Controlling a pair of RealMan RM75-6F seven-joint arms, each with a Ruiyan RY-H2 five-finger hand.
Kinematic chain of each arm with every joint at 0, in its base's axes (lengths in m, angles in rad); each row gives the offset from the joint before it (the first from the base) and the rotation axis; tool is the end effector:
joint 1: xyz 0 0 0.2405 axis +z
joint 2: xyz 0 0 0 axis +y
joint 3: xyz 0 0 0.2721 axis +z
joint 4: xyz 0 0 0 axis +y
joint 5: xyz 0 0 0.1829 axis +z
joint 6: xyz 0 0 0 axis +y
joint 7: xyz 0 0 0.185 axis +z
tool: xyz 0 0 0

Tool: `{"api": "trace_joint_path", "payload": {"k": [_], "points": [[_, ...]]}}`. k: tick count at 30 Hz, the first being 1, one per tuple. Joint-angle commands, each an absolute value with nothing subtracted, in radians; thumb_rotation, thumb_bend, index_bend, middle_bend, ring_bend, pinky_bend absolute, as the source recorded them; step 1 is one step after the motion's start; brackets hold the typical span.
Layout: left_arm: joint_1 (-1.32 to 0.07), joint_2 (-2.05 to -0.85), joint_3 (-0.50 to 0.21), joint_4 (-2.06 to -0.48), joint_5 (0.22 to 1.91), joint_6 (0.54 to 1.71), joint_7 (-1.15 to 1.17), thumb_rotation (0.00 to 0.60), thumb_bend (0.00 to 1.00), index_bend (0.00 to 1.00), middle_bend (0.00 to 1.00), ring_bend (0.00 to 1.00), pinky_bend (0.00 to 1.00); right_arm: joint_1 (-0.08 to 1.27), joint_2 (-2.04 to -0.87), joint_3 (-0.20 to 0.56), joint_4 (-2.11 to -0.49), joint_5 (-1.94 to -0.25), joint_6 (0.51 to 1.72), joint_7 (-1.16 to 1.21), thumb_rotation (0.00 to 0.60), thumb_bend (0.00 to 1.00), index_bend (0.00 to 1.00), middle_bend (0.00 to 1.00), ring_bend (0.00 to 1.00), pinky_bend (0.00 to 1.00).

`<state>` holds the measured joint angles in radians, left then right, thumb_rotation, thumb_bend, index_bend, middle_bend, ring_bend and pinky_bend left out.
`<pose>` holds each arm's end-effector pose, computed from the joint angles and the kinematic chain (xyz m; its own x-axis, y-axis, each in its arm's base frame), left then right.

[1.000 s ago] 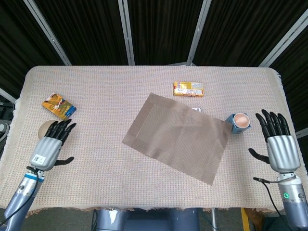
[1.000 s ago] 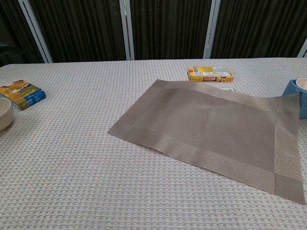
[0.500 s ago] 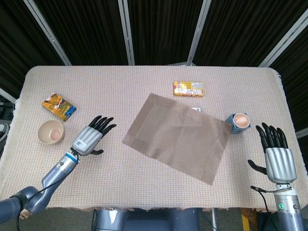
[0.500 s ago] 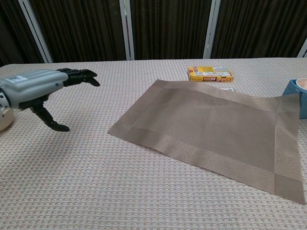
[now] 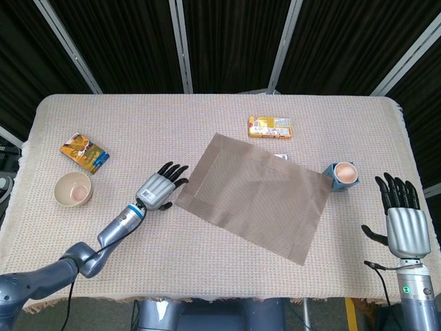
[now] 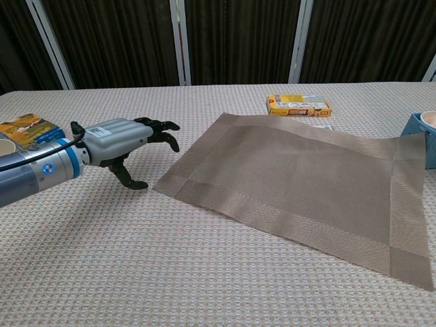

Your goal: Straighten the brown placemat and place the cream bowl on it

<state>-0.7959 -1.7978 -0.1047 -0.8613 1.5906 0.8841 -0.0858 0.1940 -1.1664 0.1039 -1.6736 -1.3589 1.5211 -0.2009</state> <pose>-0.1649 0.4061 -0.0722 0.5976 0.1953 0.7776 0.7078 -0.5841 -0.3973 -0.2917 -0.2610 0.1939 0.4573 0.1040 0.8832 -0.8892 0.0349 0.4563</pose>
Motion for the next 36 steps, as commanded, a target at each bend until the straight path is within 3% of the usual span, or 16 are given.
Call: {"api": "trace_joint_path", "payload": {"k": [1,15,20,27,36], "points": [[-0.817,-1.833,-0.088,-0.805,1.605,0.885,-0.128,0.6,0.24,0.23,0.0,0.0,0.0,0.192,-1.166,0.108,-1.673,-1.359,1.523,-0.2,0.6,0.0,0.0,0.0,0.0,0.0],[-0.829,-1.88,-0.04,-0.718,1.623,0.915,-0.19,0.6,0.25,0.25,0.0,0.0,0.0,0.179,-1.158,0.123,-1.674,-1.369,1.524,-0.183,0.6,0.0,0.0,0.0,0.0,0.0],[-0.833,-1.893,-0.035,-0.708,1.614,0.909,-0.182,0.6,0.33,0.26,0.0,0.0,0.0,0.176,-1.156,0.127,-1.676,-1.373,1.522,-0.179,0.6,0.0,0.0,0.0,0.0,0.0],[-0.838,-1.905,-0.036,-0.706,1.605,0.923,-0.186,0.6,0.44,0.35,0.0,0.0,0.0,0.172,-1.155,0.131,-1.679,-1.381,1.522,-0.178,0.6,0.0,0.0,0.0,0.0,0.0],[-0.844,-1.93,-0.047,-0.697,1.585,0.927,-0.189,0.6,0.45,0.48,0.0,0.0,0.0,0.167,-1.151,0.137,-1.685,-1.388,1.525,-0.171,0.6,0.0,0.0,0.0,0.0,0.0]]}}
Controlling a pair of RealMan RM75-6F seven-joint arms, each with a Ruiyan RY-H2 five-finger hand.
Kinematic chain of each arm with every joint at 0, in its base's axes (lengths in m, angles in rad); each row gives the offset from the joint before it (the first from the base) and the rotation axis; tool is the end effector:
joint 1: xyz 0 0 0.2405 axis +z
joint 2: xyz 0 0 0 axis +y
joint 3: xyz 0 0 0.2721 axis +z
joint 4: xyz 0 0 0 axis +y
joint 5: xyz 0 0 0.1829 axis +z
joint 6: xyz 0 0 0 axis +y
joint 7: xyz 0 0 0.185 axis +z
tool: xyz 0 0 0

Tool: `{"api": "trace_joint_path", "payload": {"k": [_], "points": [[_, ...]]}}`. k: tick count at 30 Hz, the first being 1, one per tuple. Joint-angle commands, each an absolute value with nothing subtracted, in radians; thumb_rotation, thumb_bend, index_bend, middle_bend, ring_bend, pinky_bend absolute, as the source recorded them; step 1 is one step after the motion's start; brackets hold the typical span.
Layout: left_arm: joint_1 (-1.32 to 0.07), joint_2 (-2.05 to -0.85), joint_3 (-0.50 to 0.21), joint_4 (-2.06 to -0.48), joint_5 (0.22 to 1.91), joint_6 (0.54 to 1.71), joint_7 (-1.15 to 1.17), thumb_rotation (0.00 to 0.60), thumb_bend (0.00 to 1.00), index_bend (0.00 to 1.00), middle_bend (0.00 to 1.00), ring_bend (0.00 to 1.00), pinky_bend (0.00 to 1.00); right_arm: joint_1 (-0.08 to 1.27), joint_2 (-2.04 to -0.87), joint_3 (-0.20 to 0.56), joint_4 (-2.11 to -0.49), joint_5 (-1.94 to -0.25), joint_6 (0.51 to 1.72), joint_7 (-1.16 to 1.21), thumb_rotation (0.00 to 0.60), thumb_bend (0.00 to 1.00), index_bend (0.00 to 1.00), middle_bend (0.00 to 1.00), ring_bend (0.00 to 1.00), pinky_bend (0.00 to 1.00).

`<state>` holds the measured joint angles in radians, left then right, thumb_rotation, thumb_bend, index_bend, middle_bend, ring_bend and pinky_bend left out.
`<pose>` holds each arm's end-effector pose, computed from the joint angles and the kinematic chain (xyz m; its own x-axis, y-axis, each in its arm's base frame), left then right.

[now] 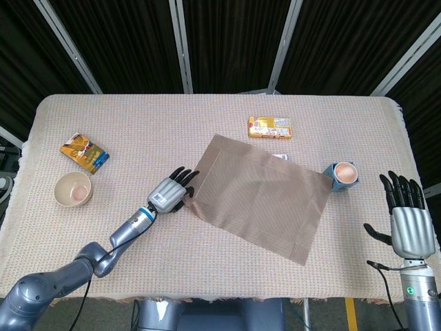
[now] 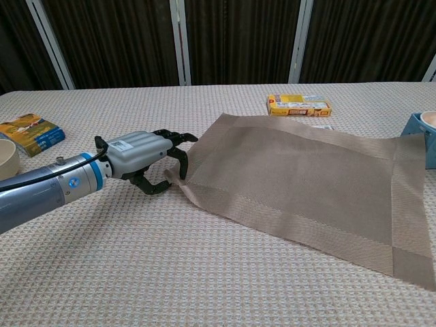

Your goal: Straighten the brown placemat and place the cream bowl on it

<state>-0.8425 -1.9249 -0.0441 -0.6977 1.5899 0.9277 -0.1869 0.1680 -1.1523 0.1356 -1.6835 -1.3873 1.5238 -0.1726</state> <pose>-0.1502 0.4032 -0.1041 0.5737 0.2040 0.7933 0.7078 -0.6109 -0.3548 -0.2886 -0.2582 0.2026 0.4336 0.1329 0.8912 -0.9005 0.0284 0.4339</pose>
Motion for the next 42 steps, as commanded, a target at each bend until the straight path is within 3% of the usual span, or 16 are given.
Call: {"api": "trace_joint_path", "payload": {"k": [1,10,22,27,37,42], "points": [[-0.845,-1.931,-0.048,-0.697,1.584,0.926,-0.189,0.6,0.45,0.49,0.0,0.0,0.0,0.167,-1.151,0.137,-1.685,-1.389,1.525,-0.17,0.6,0.0,0.0,0.0,0.0,0.0],[-0.856,-1.945,-0.056,-0.703,1.573,0.933,-0.174,0.6,0.45,0.63,0.0,0.0,0.0,0.16,-1.143,0.142,-1.694,-1.401,1.531,-0.158,0.6,0.0,0.0,0.0,0.0,0.0],[-0.829,-1.885,-0.035,-0.816,1.581,0.986,-0.146,0.6,0.45,0.7,0.0,0.0,0.0,0.151,-1.132,0.147,-1.706,-1.415,1.539,-0.147,0.6,0.0,0.0,0.0,0.0,0.0],[-0.799,-1.805,-0.01,-0.949,1.593,1.017,-0.1,0.6,0.45,0.72,0.0,0.0,0.0,0.149,-1.128,0.147,-1.712,-1.421,1.543,-0.146,0.6,0.0,0.0,0.0,0.0,0.0],[-0.706,-1.565,0.058,-1.418,1.534,1.016,0.201,0.6,0.45,0.73,0.0,0.0,0.0,0.138,-1.116,0.149,-1.735,-1.45,1.571,-0.147,0.6,0.0,0.0,0.0,0.0,0.0],[-0.669,-1.502,0.089,-1.551,1.498,1.021,0.319,0.6,0.45,0.74,0.0,0.0,0.0,0.131,-1.111,0.149,-1.747,-1.465,1.586,-0.15,0.6,0.0,0.0,0.0,0.0,0.0]]}}
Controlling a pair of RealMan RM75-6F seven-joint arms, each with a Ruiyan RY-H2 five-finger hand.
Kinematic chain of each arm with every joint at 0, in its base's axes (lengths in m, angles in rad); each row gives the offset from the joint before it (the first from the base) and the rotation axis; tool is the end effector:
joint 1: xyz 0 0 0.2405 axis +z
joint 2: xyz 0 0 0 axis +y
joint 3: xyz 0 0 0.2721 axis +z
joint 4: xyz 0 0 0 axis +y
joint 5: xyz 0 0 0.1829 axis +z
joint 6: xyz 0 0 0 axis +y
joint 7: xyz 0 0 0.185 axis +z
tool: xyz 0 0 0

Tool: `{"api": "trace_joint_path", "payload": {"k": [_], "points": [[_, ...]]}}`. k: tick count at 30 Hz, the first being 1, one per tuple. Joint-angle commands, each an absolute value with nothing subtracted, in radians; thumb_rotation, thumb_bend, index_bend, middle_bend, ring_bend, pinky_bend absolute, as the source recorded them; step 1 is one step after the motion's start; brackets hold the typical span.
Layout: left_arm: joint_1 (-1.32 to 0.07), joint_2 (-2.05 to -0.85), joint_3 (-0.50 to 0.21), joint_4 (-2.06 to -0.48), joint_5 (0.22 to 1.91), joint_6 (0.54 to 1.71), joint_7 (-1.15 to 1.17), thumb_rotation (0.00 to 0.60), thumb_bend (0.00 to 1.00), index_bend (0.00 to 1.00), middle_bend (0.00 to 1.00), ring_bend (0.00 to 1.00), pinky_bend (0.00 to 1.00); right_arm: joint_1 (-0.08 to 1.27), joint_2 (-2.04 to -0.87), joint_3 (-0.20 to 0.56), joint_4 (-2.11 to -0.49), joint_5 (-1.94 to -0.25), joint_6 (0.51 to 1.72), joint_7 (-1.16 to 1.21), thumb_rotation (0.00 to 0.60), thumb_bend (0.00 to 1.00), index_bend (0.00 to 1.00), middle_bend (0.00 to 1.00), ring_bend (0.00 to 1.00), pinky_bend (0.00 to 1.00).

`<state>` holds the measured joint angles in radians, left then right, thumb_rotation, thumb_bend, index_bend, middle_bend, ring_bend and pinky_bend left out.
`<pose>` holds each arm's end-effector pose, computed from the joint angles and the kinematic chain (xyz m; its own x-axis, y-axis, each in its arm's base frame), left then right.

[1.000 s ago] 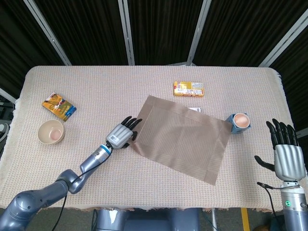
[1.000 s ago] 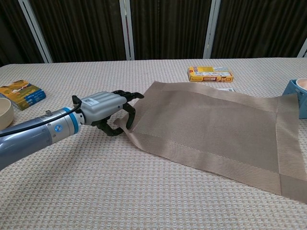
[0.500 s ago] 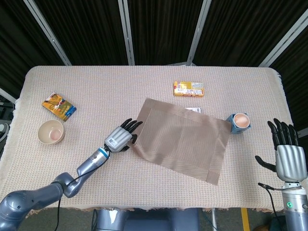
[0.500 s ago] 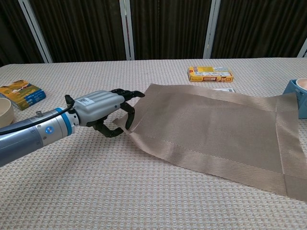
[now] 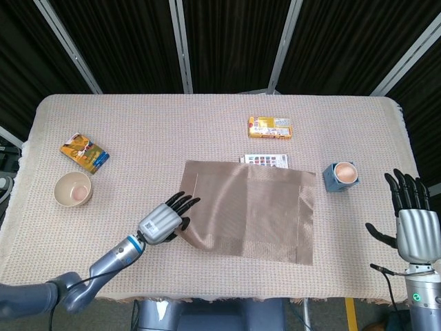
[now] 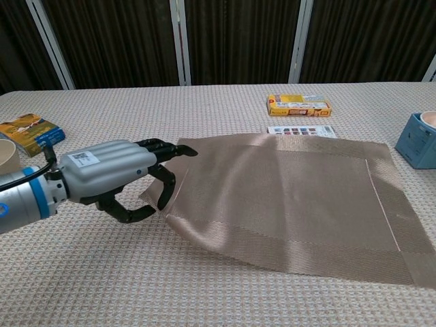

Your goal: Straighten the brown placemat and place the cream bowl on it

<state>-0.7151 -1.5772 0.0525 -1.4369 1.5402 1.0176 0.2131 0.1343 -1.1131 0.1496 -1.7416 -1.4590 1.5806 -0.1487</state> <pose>-0.1424 0.3125 -0.0463 0.5943 0.2268 0.7716 0.6531 -0.6960 -0.2984 -0.2714 -0.2475 0.2193 0.3948 0.1968 0.8974 -0.9140 -0.0151 0.4054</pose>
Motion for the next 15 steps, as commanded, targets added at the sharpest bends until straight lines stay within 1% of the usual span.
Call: {"api": "trace_joint_path", "payload": {"k": [1,7,15], "points": [[-0.659,-1.487,0.098,-1.582,1.489,1.025,0.348,0.6,0.45,0.74,0.0,0.0,0.0,0.13,-1.11,0.148,-1.75,-1.469,1.589,-0.151,0.6,0.0,0.0,0.0,0.0,0.0],[-0.606,-1.422,0.14,-1.719,1.447,1.053,0.476,0.6,0.45,0.74,0.0,0.0,0.0,0.125,-1.106,0.146,-1.762,-1.485,1.598,-0.156,0.6,0.0,0.0,0.0,0.0,0.0],[-0.55,-1.383,0.183,-1.786,1.437,1.1,0.556,0.6,0.45,0.74,0.0,0.0,0.0,0.12,-1.103,0.146,-1.771,-1.497,1.606,-0.158,0.6,0.0,0.0,0.0,0.0,0.0]]}}
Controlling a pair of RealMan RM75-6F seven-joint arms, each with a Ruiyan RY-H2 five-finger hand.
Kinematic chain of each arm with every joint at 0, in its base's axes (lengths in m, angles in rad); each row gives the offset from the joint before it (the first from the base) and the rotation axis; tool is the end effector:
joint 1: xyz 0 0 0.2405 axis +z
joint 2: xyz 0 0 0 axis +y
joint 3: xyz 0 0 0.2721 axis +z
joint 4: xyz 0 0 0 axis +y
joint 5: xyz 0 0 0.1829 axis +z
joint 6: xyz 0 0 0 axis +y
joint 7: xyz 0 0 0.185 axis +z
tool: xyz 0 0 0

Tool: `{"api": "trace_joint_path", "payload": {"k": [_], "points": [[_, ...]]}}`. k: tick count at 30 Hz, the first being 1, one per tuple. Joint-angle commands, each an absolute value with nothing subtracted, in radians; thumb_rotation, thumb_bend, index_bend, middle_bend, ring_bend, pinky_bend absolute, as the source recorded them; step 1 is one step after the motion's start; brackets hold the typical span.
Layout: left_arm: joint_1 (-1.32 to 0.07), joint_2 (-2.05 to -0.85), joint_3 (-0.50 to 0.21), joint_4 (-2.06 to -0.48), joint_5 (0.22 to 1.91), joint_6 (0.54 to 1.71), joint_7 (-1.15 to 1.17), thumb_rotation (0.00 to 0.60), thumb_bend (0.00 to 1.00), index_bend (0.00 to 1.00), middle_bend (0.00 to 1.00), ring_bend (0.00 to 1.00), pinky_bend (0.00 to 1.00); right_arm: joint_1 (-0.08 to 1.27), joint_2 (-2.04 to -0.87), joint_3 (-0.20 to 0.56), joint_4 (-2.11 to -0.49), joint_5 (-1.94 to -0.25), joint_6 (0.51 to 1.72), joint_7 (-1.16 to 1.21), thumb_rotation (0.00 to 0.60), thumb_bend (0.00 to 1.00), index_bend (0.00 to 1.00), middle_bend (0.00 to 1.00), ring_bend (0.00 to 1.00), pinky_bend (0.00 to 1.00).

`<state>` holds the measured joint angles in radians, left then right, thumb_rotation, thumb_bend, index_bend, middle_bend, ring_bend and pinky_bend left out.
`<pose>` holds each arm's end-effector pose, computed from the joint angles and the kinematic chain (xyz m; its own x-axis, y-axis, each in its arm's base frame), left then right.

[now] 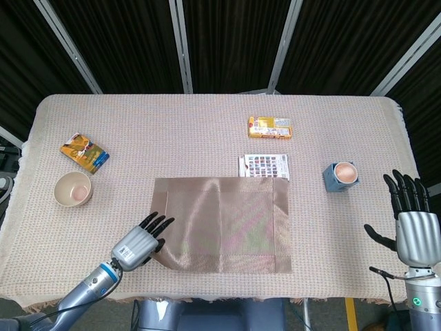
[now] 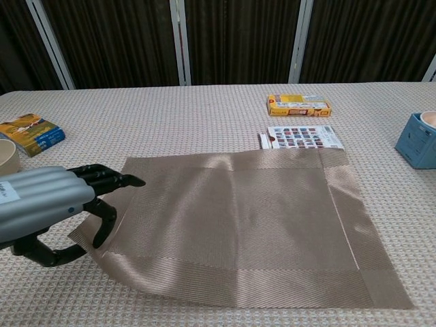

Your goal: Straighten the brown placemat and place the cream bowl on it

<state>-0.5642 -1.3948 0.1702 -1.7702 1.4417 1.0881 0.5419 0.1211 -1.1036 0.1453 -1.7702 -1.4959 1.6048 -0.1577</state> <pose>-0.1810 0.2504 -0.0043 0.6789 0.2751 0.6807 0.6648 -0.6238 -0.4110 -0.2629 -0.2414 0.2219 0.3854 0.2143 0.8975 -0.9148 -0.0384 0.4020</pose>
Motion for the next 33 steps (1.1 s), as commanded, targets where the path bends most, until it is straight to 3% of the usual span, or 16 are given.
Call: {"api": "trace_joint_path", "payload": {"k": [1,18,19,22,23,25,33], "points": [[-0.543,-1.378,0.188,-1.795,1.437,1.107,0.565,0.6,0.45,0.74,0.0,0.0,0.0,0.119,-1.102,0.146,-1.772,-1.498,1.607,-0.157,0.6,0.0,0.0,0.0,0.0,0.0],[-0.463,-1.326,0.233,-1.847,1.444,1.159,0.607,0.6,0.44,0.71,0.0,0.0,0.0,0.116,-1.099,0.148,-1.775,-1.506,1.608,-0.155,0.6,0.0,0.0,0.0,0.0,0.0],[-0.46,-1.324,0.234,-1.849,1.445,1.16,0.604,0.6,0.38,0.63,0.0,0.0,0.0,0.115,-1.099,0.149,-1.776,-1.506,1.608,-0.155,0.6,0.0,0.0,0.0,0.0,0.0],[-0.456,-1.317,0.239,-1.848,1.445,1.153,0.598,0.6,0.05,0.17,0.0,0.0,0.0,0.114,-1.098,0.149,-1.777,-1.507,1.609,-0.155,0.6,0.0,0.0,0.0,0.0,0.0],[-0.457,-1.311,0.242,-1.849,1.441,1.144,0.596,0.6,0.0,0.07,0.0,0.0,0.0,0.114,-1.098,0.149,-1.777,-1.508,1.609,-0.155,0.6,0.0,0.0,0.0,0.0,0.0],[-0.463,-1.289,0.246,-1.863,1.431,1.12,0.583,0.6,0.0,0.0,0.0,0.0,0.0,0.114,-1.098,0.148,-1.777,-1.509,1.607,-0.155,0.6,0.0,0.0,0.0,0.0,0.0],[-0.442,-1.191,0.221,-1.903,1.485,1.192,0.464,0.6,0.0,0.0,0.0,0.0,0.0,0.113,-1.099,0.147,-1.78,-1.516,1.605,-0.158,0.6,0.0,0.0,0.0,0.0,0.0]]}}
